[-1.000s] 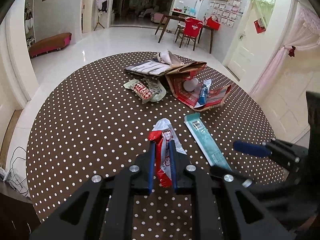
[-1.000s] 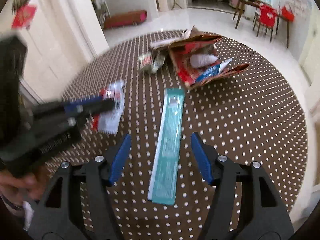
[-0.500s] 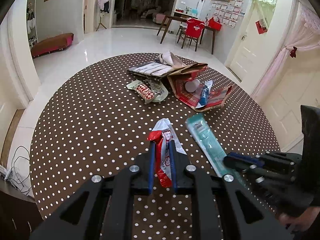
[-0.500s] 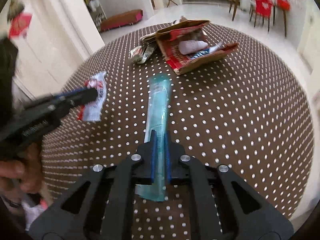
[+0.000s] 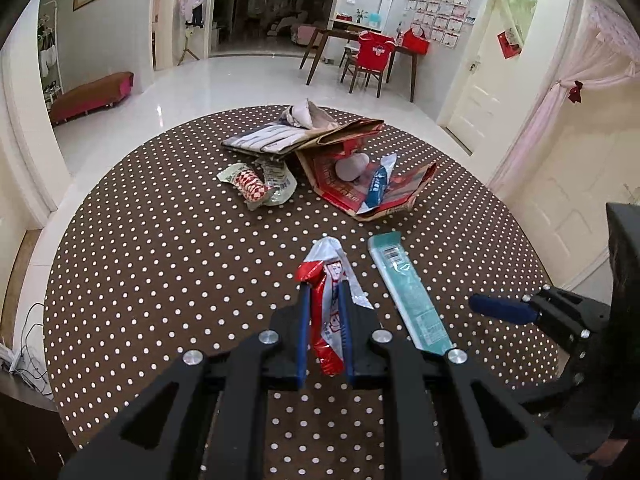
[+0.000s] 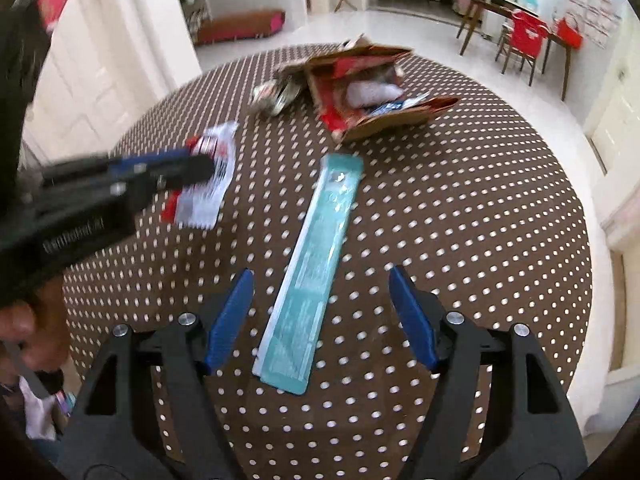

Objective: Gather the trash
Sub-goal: 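Lift the teal package with the right tool while the left tool holds the red-white wrapper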

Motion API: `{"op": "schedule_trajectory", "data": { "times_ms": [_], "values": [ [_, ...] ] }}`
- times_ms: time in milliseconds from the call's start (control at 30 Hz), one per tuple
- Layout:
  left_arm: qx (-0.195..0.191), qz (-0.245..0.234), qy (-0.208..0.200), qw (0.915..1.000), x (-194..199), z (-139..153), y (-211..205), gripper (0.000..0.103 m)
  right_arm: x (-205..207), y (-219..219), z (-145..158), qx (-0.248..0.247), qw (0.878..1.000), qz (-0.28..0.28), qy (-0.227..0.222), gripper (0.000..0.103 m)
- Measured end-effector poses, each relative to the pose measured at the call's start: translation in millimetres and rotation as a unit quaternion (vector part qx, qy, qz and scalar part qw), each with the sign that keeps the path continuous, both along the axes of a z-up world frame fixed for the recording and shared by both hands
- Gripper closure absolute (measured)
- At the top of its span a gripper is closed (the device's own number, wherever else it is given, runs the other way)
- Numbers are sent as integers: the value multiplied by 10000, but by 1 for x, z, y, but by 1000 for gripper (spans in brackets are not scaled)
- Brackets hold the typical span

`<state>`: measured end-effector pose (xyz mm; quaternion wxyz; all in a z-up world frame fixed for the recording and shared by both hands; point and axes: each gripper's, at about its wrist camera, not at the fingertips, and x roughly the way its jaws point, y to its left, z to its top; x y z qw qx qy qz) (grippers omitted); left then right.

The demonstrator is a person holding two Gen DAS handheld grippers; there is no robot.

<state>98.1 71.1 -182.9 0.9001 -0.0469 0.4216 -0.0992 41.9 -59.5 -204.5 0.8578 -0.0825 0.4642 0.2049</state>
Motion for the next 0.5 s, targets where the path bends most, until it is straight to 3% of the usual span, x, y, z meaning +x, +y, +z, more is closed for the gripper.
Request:
{"op": "schedule_trajectory", "data": {
  "times_ms": [67,100,133,167,500],
  "values": [
    [7,28,19,10000,0,-2,2,90,-2,9,-9,-277,9996,56,55,44],
    [1,41,35,10000,0,-3,3,90,-6,14,-9,-437,9989,95,-156,51],
    [0,52,48,10000,0,-4,3,90,-7,15,-10,-391,9991,64,-158,67],
    [-4,54,50,10000,-1,-4,4,90,-6,17,-10,-476,9986,7,-218,73],
    [-5,-35,15,10000,-8,1,-5,90,6,-32,-5,319,9987,-366,176,77]
  ]
}}
